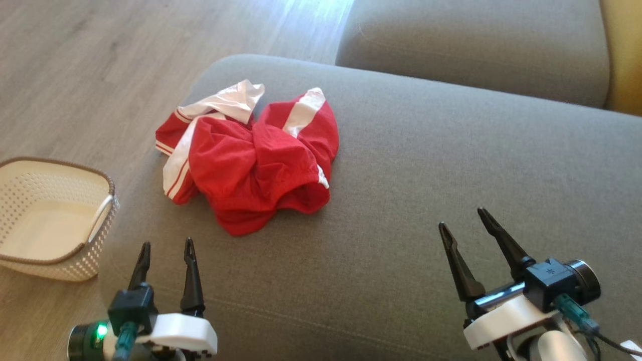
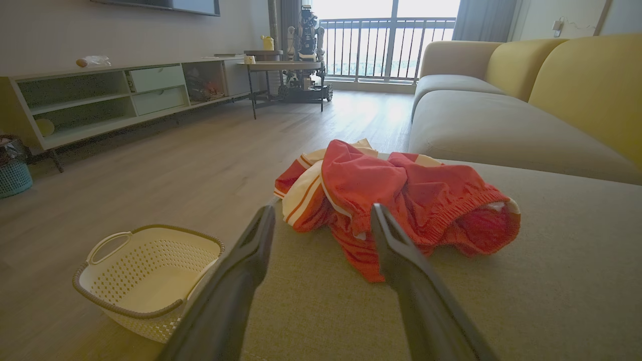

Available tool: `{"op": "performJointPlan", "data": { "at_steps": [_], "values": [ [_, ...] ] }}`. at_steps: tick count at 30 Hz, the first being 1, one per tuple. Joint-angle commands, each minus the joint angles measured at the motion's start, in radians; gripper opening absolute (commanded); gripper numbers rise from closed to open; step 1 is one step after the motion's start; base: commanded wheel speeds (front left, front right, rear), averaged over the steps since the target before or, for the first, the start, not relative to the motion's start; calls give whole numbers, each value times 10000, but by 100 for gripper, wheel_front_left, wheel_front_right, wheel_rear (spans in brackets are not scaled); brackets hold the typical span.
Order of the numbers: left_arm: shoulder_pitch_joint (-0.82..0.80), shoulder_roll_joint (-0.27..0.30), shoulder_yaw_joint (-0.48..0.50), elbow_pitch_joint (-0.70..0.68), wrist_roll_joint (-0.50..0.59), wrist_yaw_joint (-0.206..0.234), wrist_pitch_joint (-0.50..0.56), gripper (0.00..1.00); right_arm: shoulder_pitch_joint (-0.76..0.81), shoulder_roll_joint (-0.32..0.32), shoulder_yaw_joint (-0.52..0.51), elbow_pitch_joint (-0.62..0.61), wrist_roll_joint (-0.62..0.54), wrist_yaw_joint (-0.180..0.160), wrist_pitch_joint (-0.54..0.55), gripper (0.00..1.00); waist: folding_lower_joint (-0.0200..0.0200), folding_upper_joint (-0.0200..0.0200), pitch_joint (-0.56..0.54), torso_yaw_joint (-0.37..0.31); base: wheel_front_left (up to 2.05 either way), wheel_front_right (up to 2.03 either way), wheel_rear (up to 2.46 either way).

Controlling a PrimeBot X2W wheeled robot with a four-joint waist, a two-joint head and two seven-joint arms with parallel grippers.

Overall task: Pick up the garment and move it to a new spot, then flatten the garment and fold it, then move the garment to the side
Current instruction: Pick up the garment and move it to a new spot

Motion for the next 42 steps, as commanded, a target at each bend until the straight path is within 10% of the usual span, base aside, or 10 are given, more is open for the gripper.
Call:
{"op": "performJointPlan", "data": {
  "at_steps": [1, 16, 38, 41, 42],
  "values": [
    [-623, -63, 299, -437, -104, -54, -122, 100, -351, -104, 122, -336, -195, -2, -90, 100, 0, 0, 318, -70, 0, 0, 0],
    [-4644, -79, -63, 251, -390, -655, -122, 100, -1267, -104, -42, -565, -1258, -2, -90, 100, 0, 0, 2996, -695, 0, 0, 0],
    [-9424, -80, -1432, 8111, -1165, -747, 872, 100, -2453, -104, -199, -827, -1218, -2, -90, 100, 0, 0, 4966, -1584, 0, 0, 0],
    [-9550, -80, -1519, 8507, -1295, -650, 596, 15, -2474, -104, -142, -800, -1108, -2, -90, 100, 0, 0, 4841, -1589, 0, 0, 0],
    [-9584, -80, -1539, 8554, -1345, -631, 453, 0, -2476, -104, -119, -785, -1082, -2, -90, 100, 0, 0, 4781, -1589, 0, 0, 0]
  ]
}}
